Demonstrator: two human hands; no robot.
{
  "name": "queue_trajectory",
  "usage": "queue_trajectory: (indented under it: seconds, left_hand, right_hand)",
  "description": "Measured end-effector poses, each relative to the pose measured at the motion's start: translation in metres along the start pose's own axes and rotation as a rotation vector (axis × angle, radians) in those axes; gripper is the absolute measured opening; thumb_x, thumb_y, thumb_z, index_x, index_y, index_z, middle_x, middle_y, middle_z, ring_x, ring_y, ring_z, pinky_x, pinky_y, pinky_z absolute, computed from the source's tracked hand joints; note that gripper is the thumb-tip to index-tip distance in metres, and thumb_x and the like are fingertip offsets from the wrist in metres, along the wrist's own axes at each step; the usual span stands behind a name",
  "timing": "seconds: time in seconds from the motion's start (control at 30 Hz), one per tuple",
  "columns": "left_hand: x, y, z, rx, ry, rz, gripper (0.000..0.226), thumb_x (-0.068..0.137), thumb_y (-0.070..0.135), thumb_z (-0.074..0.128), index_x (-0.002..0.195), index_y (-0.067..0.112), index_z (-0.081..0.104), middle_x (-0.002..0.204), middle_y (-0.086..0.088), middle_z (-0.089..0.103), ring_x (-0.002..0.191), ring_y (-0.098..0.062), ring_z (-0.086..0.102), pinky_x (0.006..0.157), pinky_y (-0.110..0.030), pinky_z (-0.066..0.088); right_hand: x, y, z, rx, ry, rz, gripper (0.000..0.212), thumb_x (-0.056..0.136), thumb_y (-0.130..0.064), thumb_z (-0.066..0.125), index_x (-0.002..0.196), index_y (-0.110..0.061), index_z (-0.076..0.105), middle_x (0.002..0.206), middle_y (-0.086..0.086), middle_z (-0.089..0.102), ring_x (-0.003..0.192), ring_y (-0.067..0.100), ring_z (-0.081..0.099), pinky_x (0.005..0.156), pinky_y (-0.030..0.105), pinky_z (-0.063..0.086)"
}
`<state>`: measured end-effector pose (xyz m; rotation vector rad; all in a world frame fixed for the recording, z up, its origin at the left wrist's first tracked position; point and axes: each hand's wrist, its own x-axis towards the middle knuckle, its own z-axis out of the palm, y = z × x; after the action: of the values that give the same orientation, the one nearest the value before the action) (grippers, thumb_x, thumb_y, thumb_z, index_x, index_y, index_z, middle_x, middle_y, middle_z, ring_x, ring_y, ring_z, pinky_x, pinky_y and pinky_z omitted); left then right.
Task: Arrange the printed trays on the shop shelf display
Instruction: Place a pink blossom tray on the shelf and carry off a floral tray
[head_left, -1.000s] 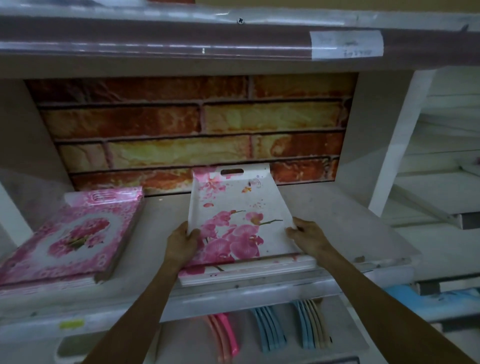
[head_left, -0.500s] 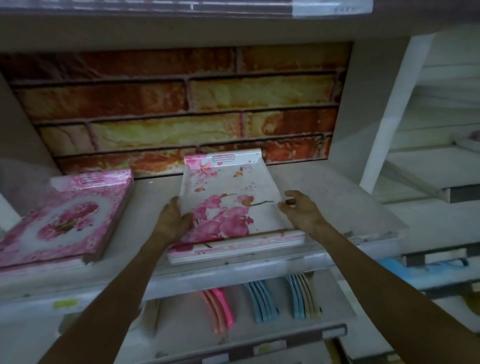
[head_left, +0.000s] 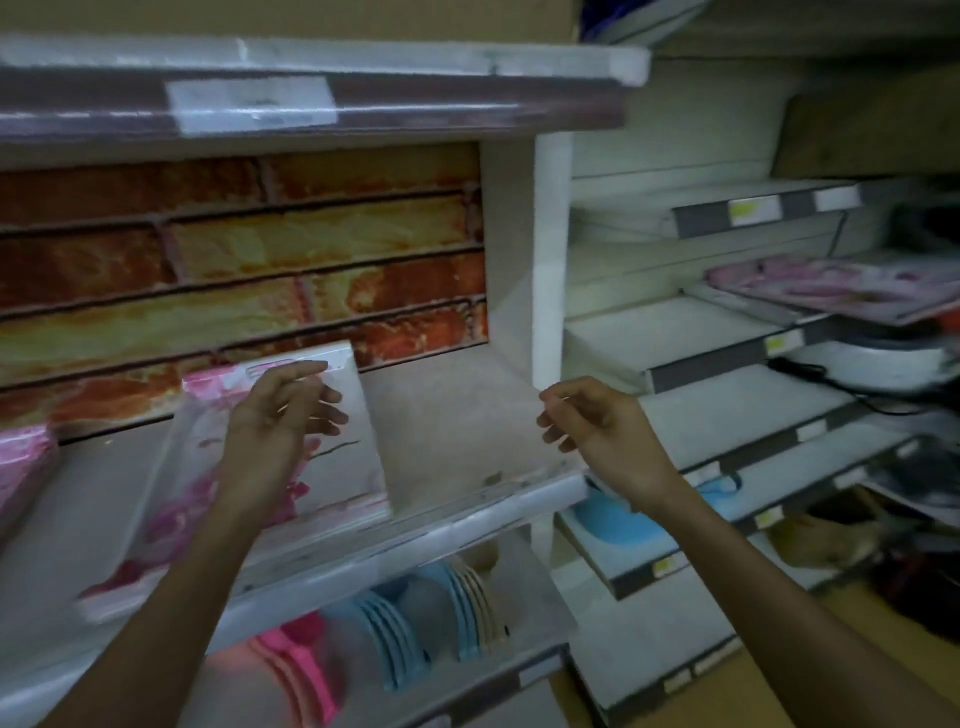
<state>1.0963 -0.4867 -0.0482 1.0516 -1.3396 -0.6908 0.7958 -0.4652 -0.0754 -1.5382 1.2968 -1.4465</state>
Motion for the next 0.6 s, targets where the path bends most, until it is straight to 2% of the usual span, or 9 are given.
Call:
queue_trajectory:
  seconds: [0.07, 0.23, 0.3, 0.4, 0.47, 0.6]
  left_hand:
    - [-0.005, 0.011, 0.041, -0.045, -0.026, 0.032, 0.019, 0.099, 0.016, 0.050, 0.112, 0.010, 0.062, 0.085, -0.010, 0.067, 0.067, -0.020, 0.066, 0.056, -0.023, 0.054]
    - [-0.021, 0.027, 0.132, -0.091, -0.140, 0.100, 0.021, 0.099, 0.019, 0.049, 0.112, 0.007, 0.061, 0.088, -0.011, 0.067, 0.073, -0.022, 0.068, 0.065, -0.031, 0.058]
    - [-0.027, 0.032, 0.167, -0.125, -0.167, 0.097, 0.020, 0.099, 0.018, 0.048, 0.110, 0.007, 0.062, 0.088, -0.012, 0.066, 0.073, -0.025, 0.067, 0.065, -0.033, 0.058]
    - [-0.034, 0.038, 0.215, -0.182, -0.231, 0.080, 0.017, 0.099, 0.016, 0.049, 0.101, 0.017, 0.066, 0.083, -0.007, 0.067, 0.072, -0.026, 0.066, 0.064, -0.034, 0.057]
    - [-0.036, 0.043, 0.245, -0.202, -0.281, 0.084, 0.018, 0.100, 0.015, 0.048, 0.103, 0.016, 0.066, 0.081, -0.006, 0.067, 0.070, -0.025, 0.065, 0.063, -0.033, 0.056]
    - [-0.033, 0.052, 0.302, -0.250, -0.343, 0.097, 0.019, 0.100, 0.012, 0.047, 0.106, 0.011, 0.065, 0.082, -0.011, 0.064, 0.068, -0.024, 0.065, 0.060, -0.031, 0.055]
  right_hand:
    - [-0.007, 0.003, -0.034, -0.016, 0.029, -0.015, 0.008, 0.093, -0.014, 0.061, 0.095, -0.013, 0.068, 0.080, 0.005, 0.074, 0.071, 0.019, 0.070, 0.063, 0.026, 0.055]
    - [-0.027, 0.019, -0.120, -0.054, 0.101, -0.003, 0.008, 0.094, -0.014, 0.059, 0.094, -0.014, 0.067, 0.079, 0.005, 0.074, 0.070, 0.020, 0.069, 0.063, 0.032, 0.055]
    - [-0.035, 0.024, -0.153, -0.087, 0.113, 0.007, 0.010, 0.094, -0.017, 0.059, 0.097, -0.013, 0.068, 0.081, 0.005, 0.074, 0.073, 0.023, 0.070, 0.067, 0.037, 0.056]
    - [-0.045, 0.031, -0.199, -0.095, 0.149, 0.024, 0.011, 0.095, -0.018, 0.059, 0.098, -0.012, 0.068, 0.083, 0.006, 0.073, 0.075, 0.026, 0.070, 0.068, 0.040, 0.056]
    - [-0.049, 0.035, -0.225, -0.099, 0.171, 0.031, 0.012, 0.095, -0.019, 0.058, 0.098, -0.013, 0.068, 0.083, 0.006, 0.073, 0.075, 0.026, 0.070, 0.069, 0.042, 0.057]
    - [-0.051, 0.046, -0.268, -0.101, 0.230, 0.047, 0.013, 0.096, -0.018, 0.057, 0.098, -0.011, 0.068, 0.085, 0.009, 0.073, 0.074, 0.025, 0.069, 0.065, 0.036, 0.056]
